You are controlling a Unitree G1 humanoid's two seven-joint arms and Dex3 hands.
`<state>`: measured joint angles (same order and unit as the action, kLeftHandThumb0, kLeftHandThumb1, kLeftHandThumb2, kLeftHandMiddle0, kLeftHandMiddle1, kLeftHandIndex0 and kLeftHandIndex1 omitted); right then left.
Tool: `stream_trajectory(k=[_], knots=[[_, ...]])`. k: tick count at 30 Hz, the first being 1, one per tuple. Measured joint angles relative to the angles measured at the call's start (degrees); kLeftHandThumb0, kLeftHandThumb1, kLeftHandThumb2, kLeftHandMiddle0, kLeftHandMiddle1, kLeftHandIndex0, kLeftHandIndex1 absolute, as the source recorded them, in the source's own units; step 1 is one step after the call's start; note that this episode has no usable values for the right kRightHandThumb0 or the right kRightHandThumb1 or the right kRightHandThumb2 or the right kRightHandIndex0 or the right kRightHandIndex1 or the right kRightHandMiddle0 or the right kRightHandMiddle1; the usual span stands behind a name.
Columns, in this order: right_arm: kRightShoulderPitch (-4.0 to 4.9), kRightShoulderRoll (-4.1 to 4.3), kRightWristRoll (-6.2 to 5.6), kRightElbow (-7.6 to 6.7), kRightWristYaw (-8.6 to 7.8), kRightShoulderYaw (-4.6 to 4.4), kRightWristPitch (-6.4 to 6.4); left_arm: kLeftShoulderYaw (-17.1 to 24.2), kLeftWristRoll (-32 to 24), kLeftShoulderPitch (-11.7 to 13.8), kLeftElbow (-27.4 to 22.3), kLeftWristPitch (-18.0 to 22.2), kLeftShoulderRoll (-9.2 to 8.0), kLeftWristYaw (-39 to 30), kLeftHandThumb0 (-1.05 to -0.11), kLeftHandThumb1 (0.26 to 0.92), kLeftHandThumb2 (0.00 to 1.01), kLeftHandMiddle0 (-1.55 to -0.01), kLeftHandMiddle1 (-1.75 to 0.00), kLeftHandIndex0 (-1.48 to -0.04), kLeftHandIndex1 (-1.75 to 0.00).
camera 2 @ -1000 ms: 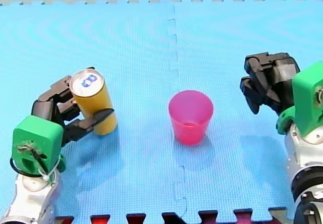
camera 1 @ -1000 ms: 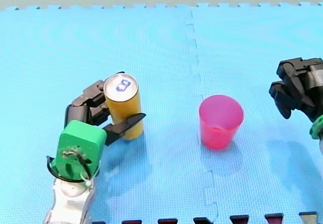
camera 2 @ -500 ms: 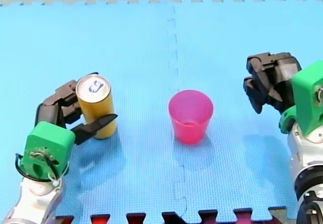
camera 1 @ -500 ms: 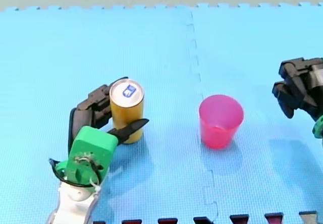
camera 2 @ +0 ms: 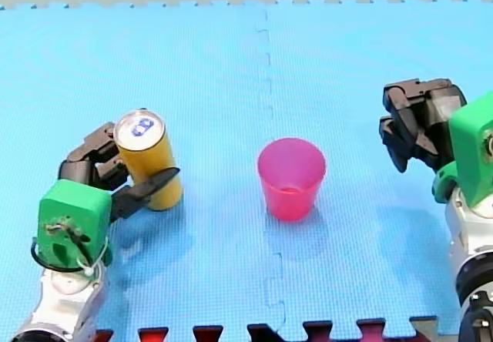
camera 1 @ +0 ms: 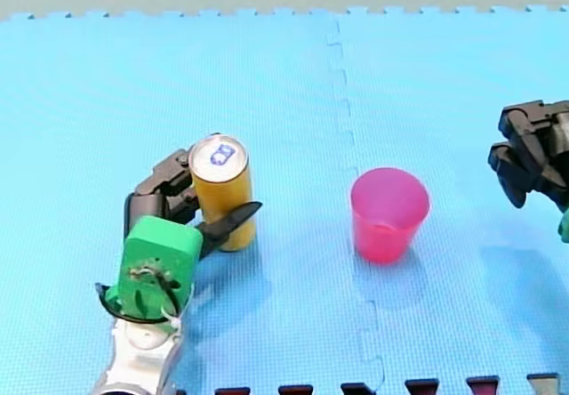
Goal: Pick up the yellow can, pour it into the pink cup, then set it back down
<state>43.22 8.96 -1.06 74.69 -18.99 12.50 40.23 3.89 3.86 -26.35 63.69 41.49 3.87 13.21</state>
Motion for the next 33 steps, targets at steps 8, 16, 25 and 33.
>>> stream_trajectory(k=[8,16,25,33], knots=[[0.3,0.59,-0.04,0.07,-0.46,0.14,-0.15,3.0,-4.9,-0.8,2.0,0.2,0.8,-6.0,-0.38,0.844,0.0,-1.28,0.0,-1.15,0.0],[0.34,0.63,0.49,0.04,1.08,-0.24,-0.16,4.6,-6.7,-1.3,3.7,1.1,1.03,-9.0,-0.379,0.841,0.0,-1.28,0.0,-1.15,0.0],[0.38,0.66,0.9,0.0,1.46,-0.57,-0.21,0.8,1.9,-1.1,4.2,3.5,-0.33,-0.4,-0.472,0.772,0.0,-0.91,0.0,-0.88,0.0],[0.38,0.64,1.33,0.0,1.61,-0.75,-0.43,-6.2,14.1,-1.2,4.3,0.7,-3.23,14.0,-0.999,0.816,0.02,-0.45,0.0,-0.45,0.0]])
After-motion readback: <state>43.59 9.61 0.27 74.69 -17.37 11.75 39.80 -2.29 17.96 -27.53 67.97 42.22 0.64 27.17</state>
